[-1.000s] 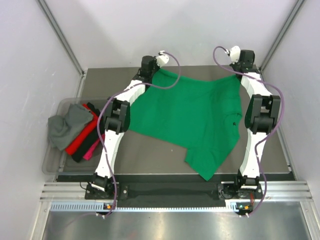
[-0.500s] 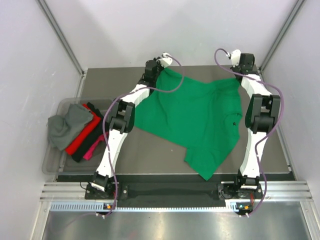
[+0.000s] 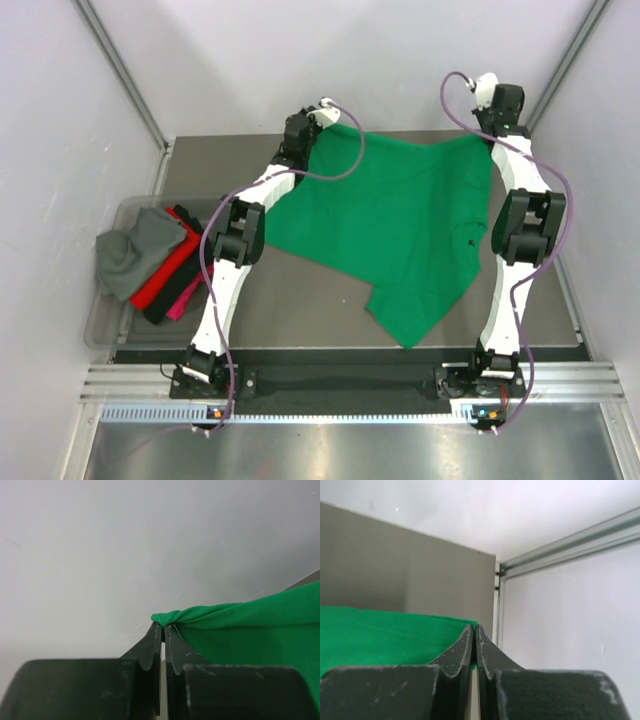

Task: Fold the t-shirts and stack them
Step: Fold the tshirt

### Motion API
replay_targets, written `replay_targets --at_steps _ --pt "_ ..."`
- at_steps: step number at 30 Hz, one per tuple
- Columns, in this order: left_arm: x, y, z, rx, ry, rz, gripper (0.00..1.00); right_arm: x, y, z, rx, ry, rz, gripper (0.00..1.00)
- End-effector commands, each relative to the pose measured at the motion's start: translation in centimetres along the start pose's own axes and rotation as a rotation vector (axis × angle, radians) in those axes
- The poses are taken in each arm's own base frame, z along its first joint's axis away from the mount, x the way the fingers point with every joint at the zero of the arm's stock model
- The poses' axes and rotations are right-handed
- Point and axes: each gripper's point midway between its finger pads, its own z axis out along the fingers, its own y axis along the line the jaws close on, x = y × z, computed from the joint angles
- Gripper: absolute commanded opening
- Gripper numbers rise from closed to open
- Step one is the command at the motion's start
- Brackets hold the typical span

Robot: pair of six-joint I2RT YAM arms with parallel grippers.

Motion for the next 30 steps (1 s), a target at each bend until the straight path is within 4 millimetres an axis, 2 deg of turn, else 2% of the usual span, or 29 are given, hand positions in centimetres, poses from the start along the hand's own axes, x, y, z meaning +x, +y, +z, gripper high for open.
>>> replay_targets --at_steps 1,4,5,6,8,9,11,14,18,21,22,24,25,30 --pt "-3.2 4.3 0.1 -0.117 -0.081 -0.004 0.00 -0.5 -0.6 1.1 0.025 -0.019 0.030 0.00" --pt "-2.6 3.7 0.1 -0.095 -0.056 -0.034 0.00 -0.4 -0.2 0.8 0.008 -0.016 0.040 0.00" --pt "-1.9 2.9 0.0 -0.063 -0.021 -0.040 0.00 0.3 0.3 0.8 -0.005 -0.001 0.040 0.00" --pt "-1.8 2.8 -0.2 -0.051 -0.008 -0.069 0.00 -0.1 -0.1 0.2 0.000 -0.015 0.044 0.00" --pt "-1.4 2.7 -0.4 -0.042 0.006 -0.071 0.00 1.1 0.7 -0.1 -0.014 0.004 0.033 0.00" --pt "-1.8 2.9 -0.6 -0.047 -0.005 -0.067 0.00 0.6 0.2 -0.8 -0.005 -0.010 0.030 0.00" --pt "-1.3 2.5 -0.8 -0.044 -0.008 -0.060 0.00 1.4 0.6 -1.2 -0.016 0.007 0.024 0.00" --pt "-1.6 1.8 -1.0 -0.013 -0.009 -0.042 0.00 1.0 0.4 -3.0 -0.027 0.002 0.036 0.00" --pt "-1.7 0.9 -1.7 0.029 0.009 -0.023 0.00 1.1 1.1 -5.2 -0.071 -0.004 0.058 0.00" --pt "-1.8 1.1 -2.2 0.033 0.017 -0.027 0.00 1.4 1.5 -6.9 -0.092 -0.005 0.068 0.00" --pt "-1.7 1.1 -2.4 0.035 0.021 -0.025 0.00 2.2 2.0 -7.2 -0.105 0.010 0.066 0.00" --pt "-1.6 1.3 -2.8 0.037 0.026 -0.018 0.00 1.9 1.9 -8.4 -0.111 -0.002 0.070 0.00" --pt "-1.6 1.4 -2.9 0.033 0.023 -0.014 0.00 2.6 2.4 -8.7 -0.124 0.010 0.070 0.00" --pt "-1.7 2.9 -3.5 0.000 0.022 -0.001 0.00 2.9 2.8 -11.3 -0.146 0.005 0.090 0.00"
